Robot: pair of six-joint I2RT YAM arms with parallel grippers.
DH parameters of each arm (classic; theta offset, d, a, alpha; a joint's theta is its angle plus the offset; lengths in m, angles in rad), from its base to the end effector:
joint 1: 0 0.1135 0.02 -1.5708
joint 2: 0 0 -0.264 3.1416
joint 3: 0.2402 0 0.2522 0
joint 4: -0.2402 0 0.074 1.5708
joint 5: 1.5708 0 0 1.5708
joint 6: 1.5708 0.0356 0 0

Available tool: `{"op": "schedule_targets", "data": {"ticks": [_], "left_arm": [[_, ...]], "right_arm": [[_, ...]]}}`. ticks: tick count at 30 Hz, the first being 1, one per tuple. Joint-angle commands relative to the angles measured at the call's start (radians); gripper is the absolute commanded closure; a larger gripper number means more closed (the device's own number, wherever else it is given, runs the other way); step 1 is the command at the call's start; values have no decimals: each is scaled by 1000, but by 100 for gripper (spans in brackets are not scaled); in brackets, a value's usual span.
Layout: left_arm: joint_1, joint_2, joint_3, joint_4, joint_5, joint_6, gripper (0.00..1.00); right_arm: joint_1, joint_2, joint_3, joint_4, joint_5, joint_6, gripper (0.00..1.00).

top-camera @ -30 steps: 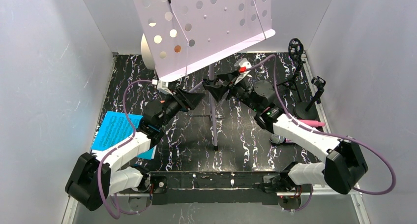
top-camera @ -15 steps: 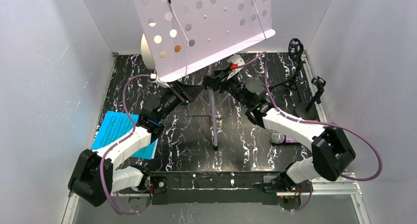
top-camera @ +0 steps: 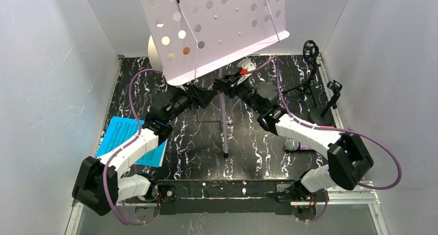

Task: Pack up the instrument practice props
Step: Unscrew the knob on the music stand.

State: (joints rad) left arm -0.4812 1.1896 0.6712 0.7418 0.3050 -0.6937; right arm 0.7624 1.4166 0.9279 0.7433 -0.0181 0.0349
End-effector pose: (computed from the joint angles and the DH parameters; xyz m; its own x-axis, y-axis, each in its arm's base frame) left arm 0.2340 -0.1342 0.3132 -0.2972 -0.5328 -0.7923 0.6646 0.4803 -0.5723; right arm 0.2382 0.2284 0.3399 0.1575 0.1987 -0.9673 -0.7091 0.7045 0.0292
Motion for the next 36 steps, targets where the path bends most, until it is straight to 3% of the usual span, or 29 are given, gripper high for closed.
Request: {"op": "schedule_targets", "data": {"ticks": [1,6,10,17,25,30,36], "left_arm": [[4,-73,25,-99,-5,364,33],[4,-164,-39,-110,-7,622,18],[4,-227,-97,-96,50,936,10],[-13,-203,-99,-57,117,1382,19],[-144,-127,-99,3,-2,1776,30],[-210,-76,-112,69,-18,1912,35],[-214,-16,-71,108,-14,1915,42]], "right_arm": [[-11,-19,47,-46,39,34,99],[-20,-31,36,-55,-4,36,99],[-33,-35,30,-51,-35,40,99],[-54,-28,39,-62,-82,40,99],[-74,-15,62,-88,-150,54,99],[-76,-16,66,-138,-170,59,99],[-75,-12,99,-217,-181,50,99]]}}
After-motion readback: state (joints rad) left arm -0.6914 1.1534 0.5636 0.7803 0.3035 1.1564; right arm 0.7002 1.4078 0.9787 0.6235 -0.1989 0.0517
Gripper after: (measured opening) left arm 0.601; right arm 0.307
